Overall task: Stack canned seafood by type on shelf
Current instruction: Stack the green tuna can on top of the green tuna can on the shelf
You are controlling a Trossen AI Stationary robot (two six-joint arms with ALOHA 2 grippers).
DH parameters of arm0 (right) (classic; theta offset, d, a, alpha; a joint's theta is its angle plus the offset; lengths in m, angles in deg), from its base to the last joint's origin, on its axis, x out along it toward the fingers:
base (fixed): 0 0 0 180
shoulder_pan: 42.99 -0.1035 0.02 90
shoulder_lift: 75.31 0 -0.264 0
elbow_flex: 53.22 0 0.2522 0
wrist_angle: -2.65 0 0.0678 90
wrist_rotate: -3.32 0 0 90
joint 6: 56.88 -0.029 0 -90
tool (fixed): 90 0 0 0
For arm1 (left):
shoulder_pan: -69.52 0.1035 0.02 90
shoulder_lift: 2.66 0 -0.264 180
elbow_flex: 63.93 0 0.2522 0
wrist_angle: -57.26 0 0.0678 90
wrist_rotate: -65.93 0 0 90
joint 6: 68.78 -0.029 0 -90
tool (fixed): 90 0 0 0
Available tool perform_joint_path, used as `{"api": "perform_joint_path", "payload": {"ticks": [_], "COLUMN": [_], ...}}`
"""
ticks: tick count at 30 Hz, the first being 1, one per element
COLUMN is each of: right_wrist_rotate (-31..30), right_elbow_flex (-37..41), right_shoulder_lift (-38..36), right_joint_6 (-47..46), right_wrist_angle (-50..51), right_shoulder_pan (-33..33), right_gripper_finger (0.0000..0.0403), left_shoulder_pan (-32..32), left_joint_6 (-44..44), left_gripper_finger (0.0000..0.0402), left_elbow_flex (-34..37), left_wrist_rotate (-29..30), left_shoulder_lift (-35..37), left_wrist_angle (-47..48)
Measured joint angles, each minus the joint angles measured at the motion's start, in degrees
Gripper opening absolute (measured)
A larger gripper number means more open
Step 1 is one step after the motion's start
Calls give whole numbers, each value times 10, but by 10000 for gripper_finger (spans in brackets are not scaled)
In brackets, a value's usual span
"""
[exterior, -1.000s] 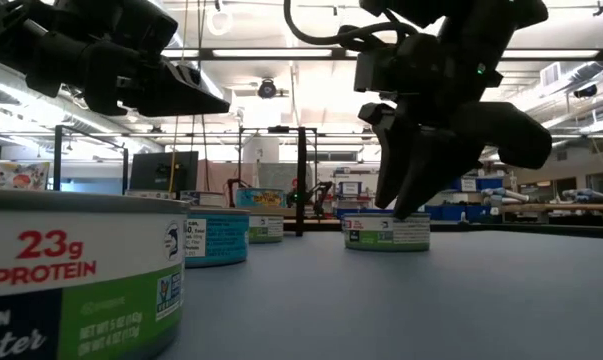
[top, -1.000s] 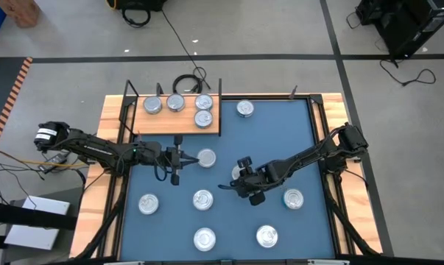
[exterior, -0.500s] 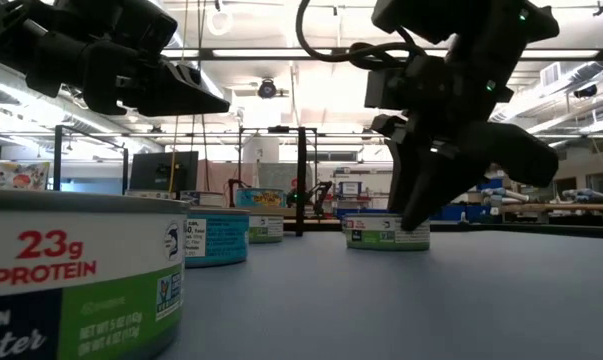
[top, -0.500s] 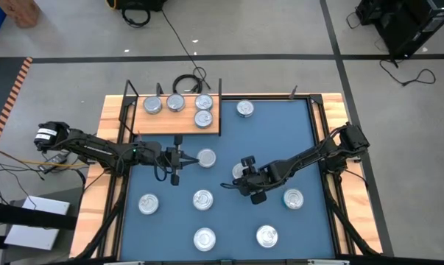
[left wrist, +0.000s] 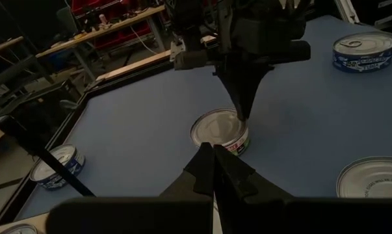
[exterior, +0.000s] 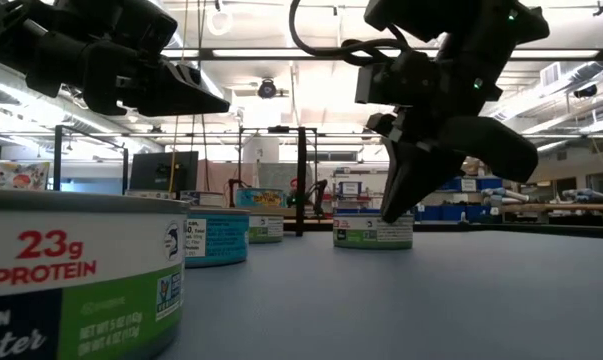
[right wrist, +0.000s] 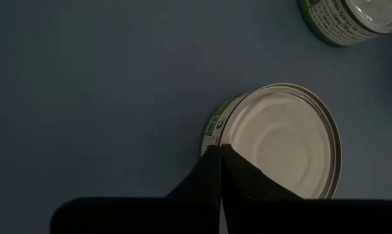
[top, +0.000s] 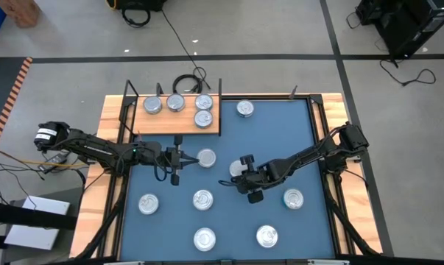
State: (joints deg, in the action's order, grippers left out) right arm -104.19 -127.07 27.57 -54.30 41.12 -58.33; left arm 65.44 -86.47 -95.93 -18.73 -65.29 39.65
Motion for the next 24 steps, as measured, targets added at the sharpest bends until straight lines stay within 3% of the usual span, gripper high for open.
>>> {"api": "perform_joint_path", "payload": {"ticks": [6, 17, 24], "right_wrist_rotate": [5, 46, 101], "right_elbow_flex": [-3, -85, -120], "right_shoulder_lift": [-3, -3, -4], "right_joint_6": [-22, -104, -233], "right_wrist_angle": [2, 48, 53], "right_shoulder_pan": [0, 15, 44], "right_gripper_finger": [6, 2, 2], "left_shoulder_pan": [0, 0, 0], "left_joint_6": [0, 0, 0], "left_gripper_finger": [4, 4, 4], "left_elbow_flex": [0, 0, 0], "left_wrist_rotate": [0, 5, 5], "left_shoulder_lift": [0, 0, 0], "left_wrist_angle": [0, -1, 0]}}
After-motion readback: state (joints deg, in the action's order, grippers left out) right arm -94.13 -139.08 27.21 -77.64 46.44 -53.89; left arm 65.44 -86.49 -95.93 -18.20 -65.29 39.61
